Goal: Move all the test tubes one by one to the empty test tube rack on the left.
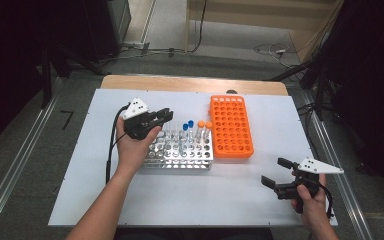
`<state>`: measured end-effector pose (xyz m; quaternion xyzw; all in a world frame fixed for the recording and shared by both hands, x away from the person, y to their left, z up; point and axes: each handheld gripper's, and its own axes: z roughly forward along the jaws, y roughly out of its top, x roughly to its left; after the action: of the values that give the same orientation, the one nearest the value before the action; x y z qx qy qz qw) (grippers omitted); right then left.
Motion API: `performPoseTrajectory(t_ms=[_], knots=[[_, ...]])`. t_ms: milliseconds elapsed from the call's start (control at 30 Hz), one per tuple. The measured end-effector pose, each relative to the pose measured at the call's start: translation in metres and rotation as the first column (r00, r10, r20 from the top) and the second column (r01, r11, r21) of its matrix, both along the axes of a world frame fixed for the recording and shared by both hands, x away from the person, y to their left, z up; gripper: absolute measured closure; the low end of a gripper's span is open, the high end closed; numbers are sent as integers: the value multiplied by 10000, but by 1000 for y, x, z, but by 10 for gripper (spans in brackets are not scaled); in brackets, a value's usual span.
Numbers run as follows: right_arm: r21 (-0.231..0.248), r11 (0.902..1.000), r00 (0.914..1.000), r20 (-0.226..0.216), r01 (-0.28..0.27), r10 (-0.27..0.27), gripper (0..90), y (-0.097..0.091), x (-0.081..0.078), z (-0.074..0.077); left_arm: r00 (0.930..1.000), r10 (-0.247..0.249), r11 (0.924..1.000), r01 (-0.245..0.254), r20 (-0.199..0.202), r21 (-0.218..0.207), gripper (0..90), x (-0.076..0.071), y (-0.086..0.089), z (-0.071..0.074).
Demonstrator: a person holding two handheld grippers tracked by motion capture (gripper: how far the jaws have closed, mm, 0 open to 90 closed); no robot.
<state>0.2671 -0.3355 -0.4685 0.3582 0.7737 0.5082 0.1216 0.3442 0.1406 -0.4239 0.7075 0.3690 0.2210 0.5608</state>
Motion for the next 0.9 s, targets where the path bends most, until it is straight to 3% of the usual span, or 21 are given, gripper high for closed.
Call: performPoseTrajectory(t_ms=[633,800,900], knots=[[-76,10000,10000,13,-24,24,0,2,0,-1,9996,105,9978,-87,-277,662,765,-8,-5,-10],[-93,9999,10000,22,-54,54,0,2,0,-1,9975,222,9948,-153,-673,1006,759,-7,-7,-12],[-96,9999,10000,25,-57,58,0,2,0,-1,9963,279,9957,-204,-817,909,747,-7,-6,-11]])
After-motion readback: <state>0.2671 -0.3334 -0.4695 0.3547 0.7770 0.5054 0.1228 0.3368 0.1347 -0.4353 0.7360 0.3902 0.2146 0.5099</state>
